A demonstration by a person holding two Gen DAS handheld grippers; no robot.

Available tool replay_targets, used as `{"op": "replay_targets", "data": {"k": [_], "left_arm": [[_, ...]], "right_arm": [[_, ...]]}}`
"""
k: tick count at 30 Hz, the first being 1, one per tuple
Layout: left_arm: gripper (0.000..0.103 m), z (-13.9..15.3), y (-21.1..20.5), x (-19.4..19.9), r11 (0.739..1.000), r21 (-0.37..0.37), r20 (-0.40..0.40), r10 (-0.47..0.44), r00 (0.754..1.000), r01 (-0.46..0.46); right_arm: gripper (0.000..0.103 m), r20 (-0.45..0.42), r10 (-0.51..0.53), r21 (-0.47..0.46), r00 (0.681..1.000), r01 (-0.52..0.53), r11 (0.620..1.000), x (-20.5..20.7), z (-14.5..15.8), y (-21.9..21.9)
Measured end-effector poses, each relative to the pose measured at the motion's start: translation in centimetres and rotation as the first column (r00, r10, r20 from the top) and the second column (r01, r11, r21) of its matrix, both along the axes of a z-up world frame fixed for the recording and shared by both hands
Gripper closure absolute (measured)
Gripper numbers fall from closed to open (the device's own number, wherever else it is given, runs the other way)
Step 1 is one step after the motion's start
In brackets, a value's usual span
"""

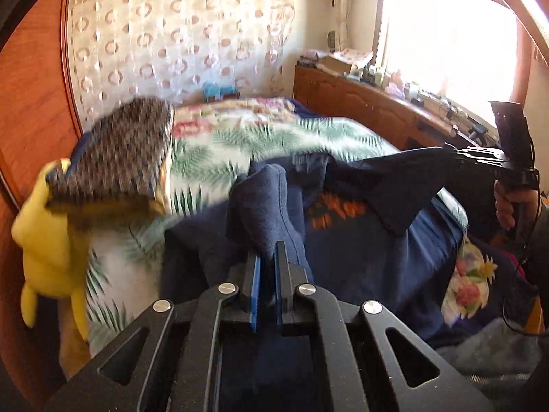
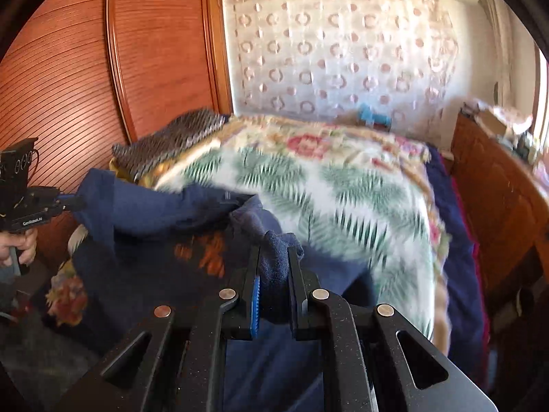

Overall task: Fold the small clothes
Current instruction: 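Fold the T-shirt over with the left gripper while the right gripper grasps the hem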

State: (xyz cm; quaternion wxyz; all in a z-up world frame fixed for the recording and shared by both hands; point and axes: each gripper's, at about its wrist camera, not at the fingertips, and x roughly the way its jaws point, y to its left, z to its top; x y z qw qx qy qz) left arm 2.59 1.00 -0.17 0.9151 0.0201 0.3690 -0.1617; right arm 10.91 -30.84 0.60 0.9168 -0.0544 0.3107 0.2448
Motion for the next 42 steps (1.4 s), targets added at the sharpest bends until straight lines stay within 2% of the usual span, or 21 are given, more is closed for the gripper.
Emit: {"op": "replay_targets", "data": {"k": [1,3,5,7,8,10,12,15,17,19,25,30,31,33,35,36,39,42], "left_arm": [[0.096,-0.5,0.0,-0.2,1.0,0.007,-0.012,-0.001,1.0,0.001],[0.087,-1.8,-0.1,-0.7,0.999,0.035,-0.036,-0.008,0.999,0.009],[0.065,-2.0,0.1,-1.0,0.999,0.037,-0.036,-0.015,0.999,0.017],[0.057,-1.5,0.4,-0.9,0.999,0.033,-0.022,-0.009,1.0,0.009],[0.053,-1.1,0.6,-0.7,1.0,0.027,-0.014,-0.007,1.0,0.008],[0.052,-0.4,1.0,-0.1,1.0,0.017,0.006,-0.005,1.0,0.005],[0.052,0.1,1.2,0.6,1.0,0.015,0.023,0.011,1.0,-0.011],[0.052,0.8,1.6,2.4,1.0,-0.014,0.023,0.018,1.0,-0.018],[0.052,1.1,1.4,4.0,1.0,-0.015,0.039,0.009,0.999,-0.009],[0.052,0.6,0.9,6.6,1.0,-0.006,0.015,-0.005,1.0,0.005],[0.052,-3.8,-0.1,13.6,0.998,-0.043,-0.158,-0.054,0.986,0.048],[0.052,-6.7,-1.1,15.9,0.997,0.008,-0.243,-0.068,0.968,0.072],[0.052,-7.1,-1.2,16.1,0.997,0.02,-0.248,-0.069,0.966,0.076],[0.063,-7.7,-1.4,16.4,0.996,0.019,-0.263,-0.081,0.961,0.089],[0.092,-7.8,-1.6,16.2,0.994,0.004,-0.267,-0.104,0.958,0.109],[0.098,-7.5,-1.7,15.8,0.994,0.016,-0.248,-0.103,0.963,0.11],[0.099,-5.0,-2.0,13.7,0.992,0.046,-0.168,-0.109,0.98,0.118],[0.099,-1.3,-1.4,10.4,0.994,0.017,-0.07,-0.111,0.991,0.112]], "right_arm": [[0.091,-0.025,-0.007,0.006,1.0,0.008,1.0,-0.6,-0.9,-0.4],[0.09,-0.057,-0.032,-0.028,0.998,0.031,0.999,-1.3,-2.6,-1.0],[0.09,-0.081,-0.059,-0.048,0.995,0.055,0.997,-1.5,-4.0,-1.7],[0.09,-0.103,-0.079,-0.037,0.992,0.076,0.996,-1.6,-4.7,-2.6],[0.086,-0.104,-0.088,-0.039,0.991,0.084,0.996,-1.7,-4.7,-2.8],[0.082,-0.097,-0.102,-0.041,0.99,0.099,0.994,-1.8,-4.5,-3.3],[0.065,-0.082,-0.115,-0.052,0.99,0.111,0.992,-2.0,-4.0,-3.4],[0.051,-0.049,-0.101,-0.041,0.994,0.099,0.994,-3.5,-2.5,-2.0],[0.047,-0.024,-0.095,-0.05,0.995,0.093,0.994,-4.0,-1.6,-1.1],[0.046,-0.008,-0.084,-0.055,0.996,0.083,0.995,-3.0,-1.5,0.3],[0.046,0.005,-0.062,-0.052,0.998,0.063,0.997,-0.1,-2.2,2.1],[0.046,0.006,-0.068,-0.063,0.998,0.068,0.996,2.0,-3.4,3.3],[0.046,0.004,-0.07,-0.064,0.998,0.07,0.995,2.3,-3.7,3.4],[0.046,-0.004,-0.07,-0.057,0.998,0.07,0.996,2.9,-4.0,3.4],[0.046,-0.008,-0.073,-0.049,0.997,0.073,0.996,3.0,-4.1,3.4],[0.046,-0.007,-0.075,-0.047,0.997,0.075,0.996,3.0,-4.1,3.4],[0.046,-0.011,-0.082,-0.04,0.997,0.082,0.996,3.0,-4.3,3.1],[0.046,-0.015,-0.097,-0.036,0.995,0.096,0.995,2.8,-4.5,2.3]]}}
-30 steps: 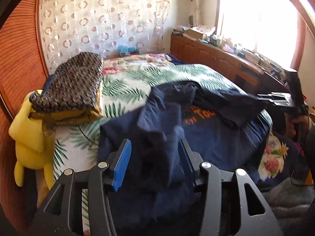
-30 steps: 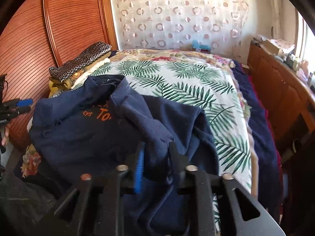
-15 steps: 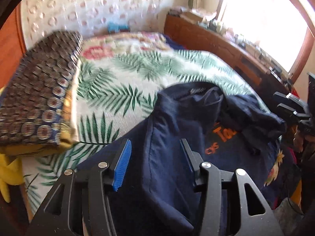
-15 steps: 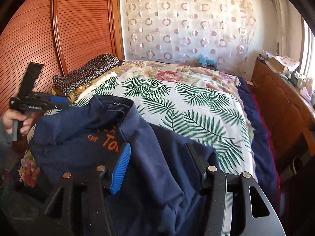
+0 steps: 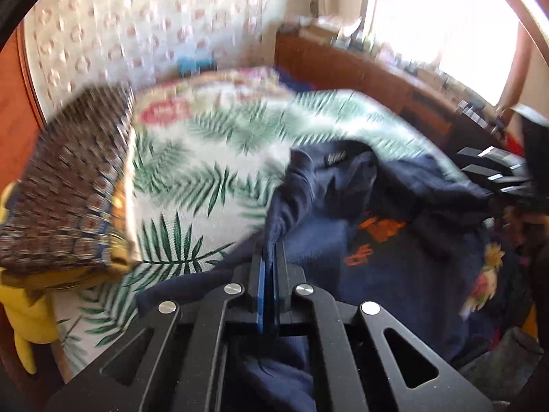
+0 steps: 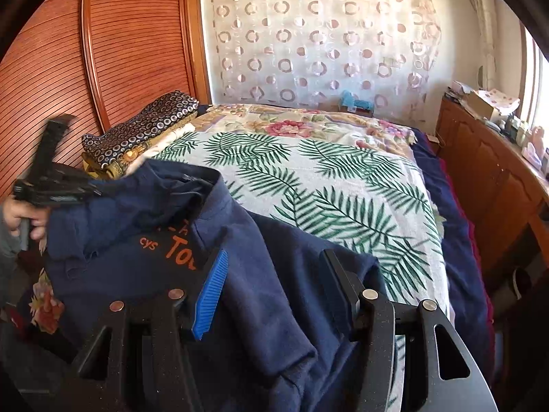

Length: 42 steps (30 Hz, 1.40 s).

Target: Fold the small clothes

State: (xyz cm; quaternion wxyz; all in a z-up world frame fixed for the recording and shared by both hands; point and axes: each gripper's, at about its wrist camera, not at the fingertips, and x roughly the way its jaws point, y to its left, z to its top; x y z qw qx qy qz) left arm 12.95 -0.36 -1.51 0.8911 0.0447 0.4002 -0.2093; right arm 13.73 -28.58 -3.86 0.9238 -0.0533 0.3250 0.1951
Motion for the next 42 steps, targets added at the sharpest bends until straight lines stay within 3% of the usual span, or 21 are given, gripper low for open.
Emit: {"op": "replay_targets", "data": {"k": [2,6,12,16,20,24,26,42], "left_arm": [[0.099,2.4,0.5,-3.2,1.0,-0.018,0.061,-0.008,0.998,0.009],[0.099,4.4,0.8,-8.4,0.999,-0.007,0.111,-0.037,0.993,0.038],[0.094,2.3,0.6,-12.6,0.999,0.039,0.068,-0.039,0.997,0.036],[0.064,1.1,1.6,-12.6,0.999,0.049,0.06,-0.002,0.998,-0.001],[0.054,1.1,3.2,-11.8,0.999,-0.003,0.058,0.042,0.997,-0.042],[0.044,1.1,4.3,-11.3,0.997,-0.009,0.074,0.082,0.994,-0.081],[0.024,0.9,4.8,-10.9,0.995,-0.019,0.076,0.096,0.993,-0.094],[0.023,-2.0,9.8,-7.5,0.96,-0.071,0.043,0.274,0.961,-0.271]], "right_arm": [[0.046,-0.009,-0.015,0.014,1.0,0.015,1.0,-0.1,-0.1,-0.8],[0.046,-0.014,-0.045,0.049,0.999,0.046,0.998,-0.7,0.0,-2.5],[0.046,-0.025,-0.07,0.072,0.997,0.071,0.995,-1.6,-0.2,-4.0],[0.045,-0.044,-0.072,0.063,0.996,0.075,0.995,-1.5,-0.5,-3.6],[0.044,-0.047,-0.07,0.058,0.996,0.072,0.996,-0.7,-0.4,-3.2],[0.035,-0.041,-0.061,0.026,0.997,0.063,0.998,0.6,-0.3,-2.3],[0.035,-0.037,-0.059,0.006,0.998,0.059,0.998,1.1,-0.4,-2.1],[0.033,-0.048,-0.065,-0.035,0.997,0.063,0.997,4.5,-0.7,-2.1]]}}
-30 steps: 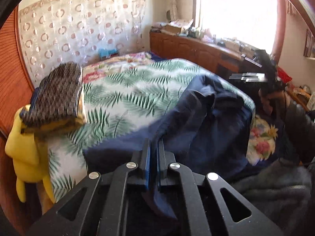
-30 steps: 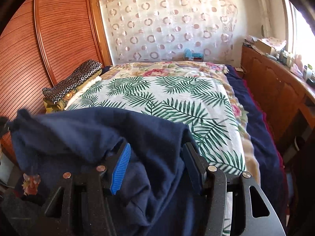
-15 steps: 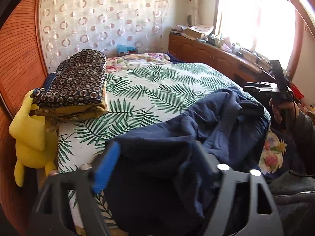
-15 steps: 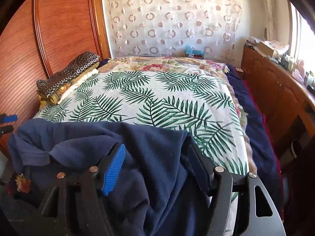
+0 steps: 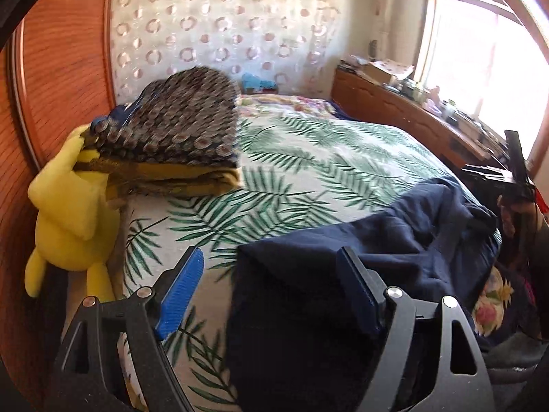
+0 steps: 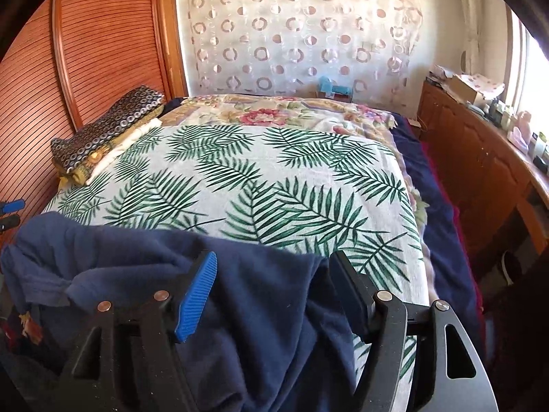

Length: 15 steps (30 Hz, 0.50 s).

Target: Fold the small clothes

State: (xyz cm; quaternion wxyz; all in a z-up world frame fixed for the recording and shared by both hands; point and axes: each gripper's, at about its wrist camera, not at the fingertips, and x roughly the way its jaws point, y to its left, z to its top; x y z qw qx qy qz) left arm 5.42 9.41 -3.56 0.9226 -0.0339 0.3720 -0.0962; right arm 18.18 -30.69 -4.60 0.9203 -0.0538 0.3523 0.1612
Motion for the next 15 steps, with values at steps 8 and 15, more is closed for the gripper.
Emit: {"op": "replay_targets", "data": {"k": [8,15], "left_arm": [[0.023,-4.0,-0.3,2.5,0.999,-0.032,-0.103,-0.026,0.994,0.023],[0.023,-5.0,-1.2,4.0,0.999,-0.033,-0.122,-0.046,0.991,0.042]], "right_arm": [[0.033,-0.075,-0.003,-0.033,0.997,0.001,0.999,2.9,-2.3,0.4],[0.024,-0.087,-0.042,-0.059,0.995,0.037,0.998,3.8,-3.2,-0.1]]}}
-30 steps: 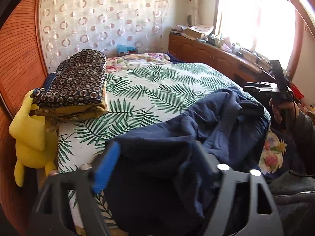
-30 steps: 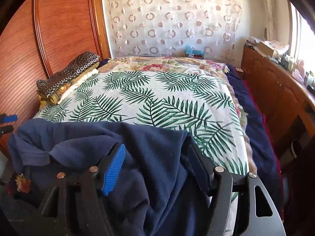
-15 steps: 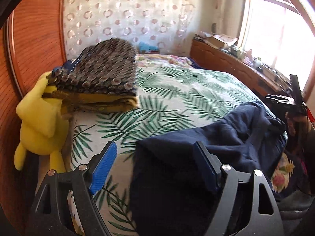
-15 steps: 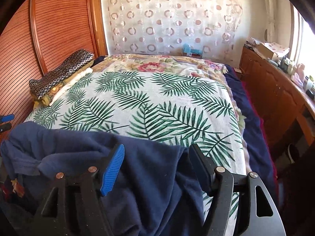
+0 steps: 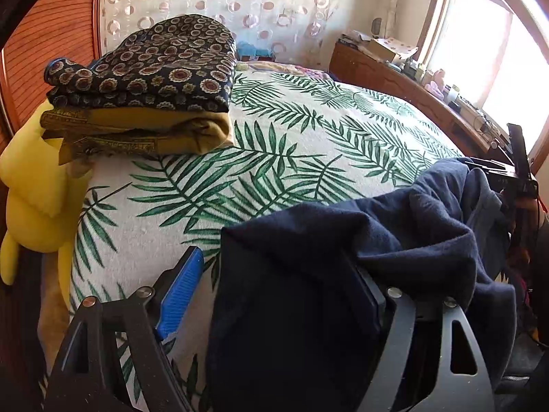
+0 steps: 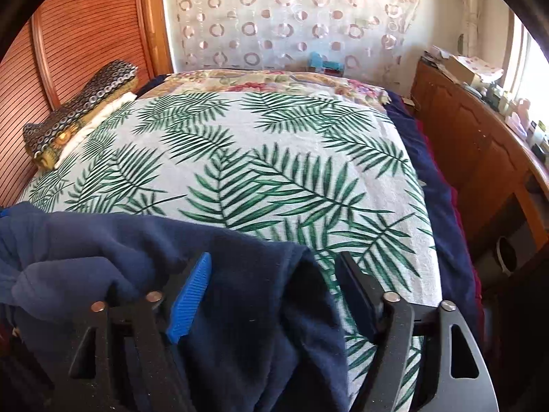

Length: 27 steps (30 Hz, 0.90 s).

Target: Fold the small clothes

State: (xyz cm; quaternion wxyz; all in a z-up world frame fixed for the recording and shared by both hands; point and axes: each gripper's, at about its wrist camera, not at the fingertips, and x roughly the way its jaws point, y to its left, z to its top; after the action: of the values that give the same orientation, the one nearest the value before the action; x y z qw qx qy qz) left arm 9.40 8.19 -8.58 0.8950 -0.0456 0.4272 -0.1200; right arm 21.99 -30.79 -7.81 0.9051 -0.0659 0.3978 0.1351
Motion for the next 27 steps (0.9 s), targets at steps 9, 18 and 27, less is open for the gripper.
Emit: {"op": "replay_targets", "data": {"k": [9,18,27], "left_arm": [[0.076,0.0,-0.1,0.5,0.998,-0.063,-0.002,-0.022,1.0,0.022],[0.097,6.3,-0.4,-2.9,0.993,-0.102,0.161,-0.038,0.986,0.055],[0.097,17.3,-1.3,-8.9,0.986,-0.124,0.418,-0.05,0.907,0.112]], "right_arm": [[0.041,-0.031,0.069,0.065,0.997,-0.067,0.996,0.1,-0.9,0.2],[0.089,0.108,0.12,0.179,0.987,-0.138,0.974,-4.7,3.0,-1.7],[0.09,0.351,0.1,0.2,0.931,-0.179,0.963,-13.8,13.3,-4.8]]}}
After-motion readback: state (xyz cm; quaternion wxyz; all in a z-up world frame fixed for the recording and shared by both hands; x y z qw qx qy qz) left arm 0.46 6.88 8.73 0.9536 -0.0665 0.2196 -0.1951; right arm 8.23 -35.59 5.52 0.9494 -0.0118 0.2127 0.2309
